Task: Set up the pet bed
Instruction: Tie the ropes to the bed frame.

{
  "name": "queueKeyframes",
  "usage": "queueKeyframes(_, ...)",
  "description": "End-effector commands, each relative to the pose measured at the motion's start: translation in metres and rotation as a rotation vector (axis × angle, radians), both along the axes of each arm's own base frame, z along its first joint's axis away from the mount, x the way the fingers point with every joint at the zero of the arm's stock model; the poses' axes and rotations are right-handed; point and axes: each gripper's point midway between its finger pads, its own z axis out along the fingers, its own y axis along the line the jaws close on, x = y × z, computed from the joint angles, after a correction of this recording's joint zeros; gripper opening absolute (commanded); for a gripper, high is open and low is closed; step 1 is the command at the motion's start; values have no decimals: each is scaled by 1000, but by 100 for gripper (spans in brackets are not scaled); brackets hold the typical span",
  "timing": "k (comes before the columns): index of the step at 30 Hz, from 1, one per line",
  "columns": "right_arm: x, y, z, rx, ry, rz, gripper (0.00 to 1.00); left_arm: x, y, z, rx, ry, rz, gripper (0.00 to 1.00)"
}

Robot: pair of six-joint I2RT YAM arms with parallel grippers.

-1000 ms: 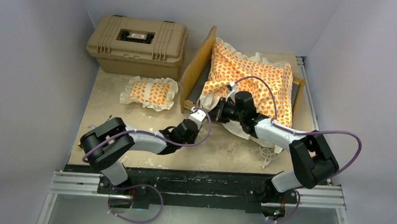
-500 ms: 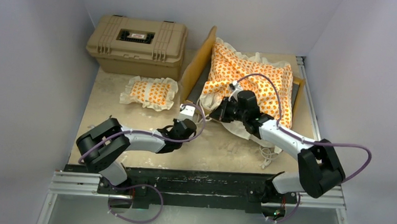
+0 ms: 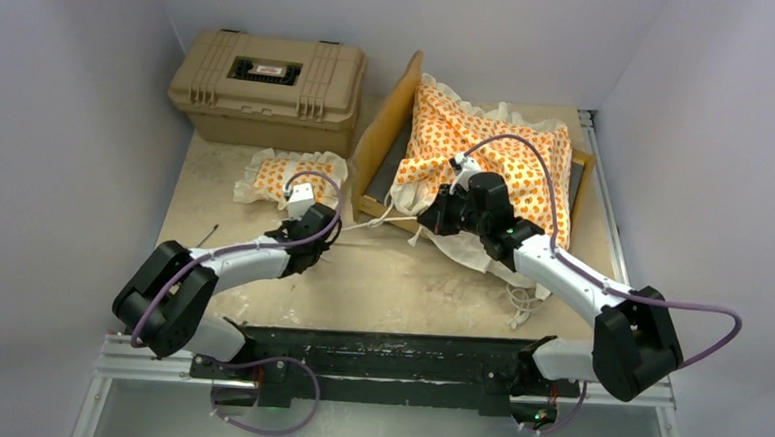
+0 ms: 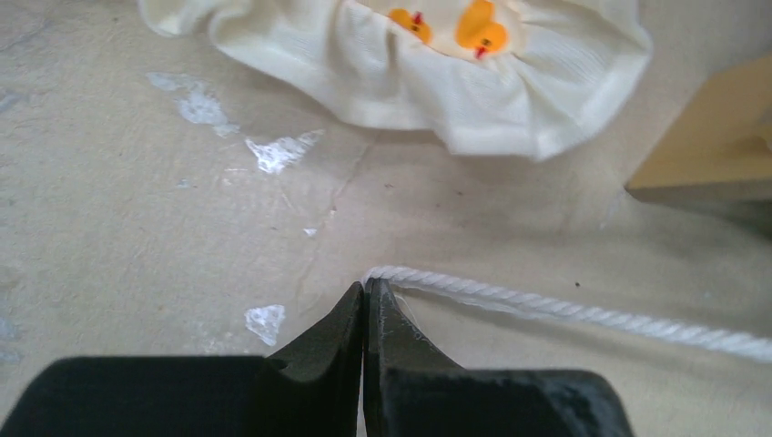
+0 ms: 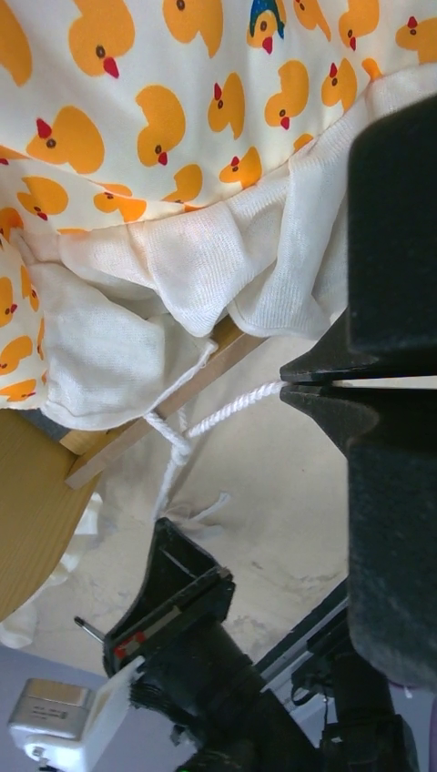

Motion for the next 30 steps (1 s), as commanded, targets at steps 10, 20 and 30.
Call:
queueKeyframes(10,18,35,69,58,-126,133,0,53,24,43,-132,-84,150,0)
queueKeyframes(20,29,85,87,65,-156,211,0,68,58,59,-143,-106,247,0)
queueKeyframes(30,35,90,64,-8,-137,196,0,45,98,44,-205,-77,369,0)
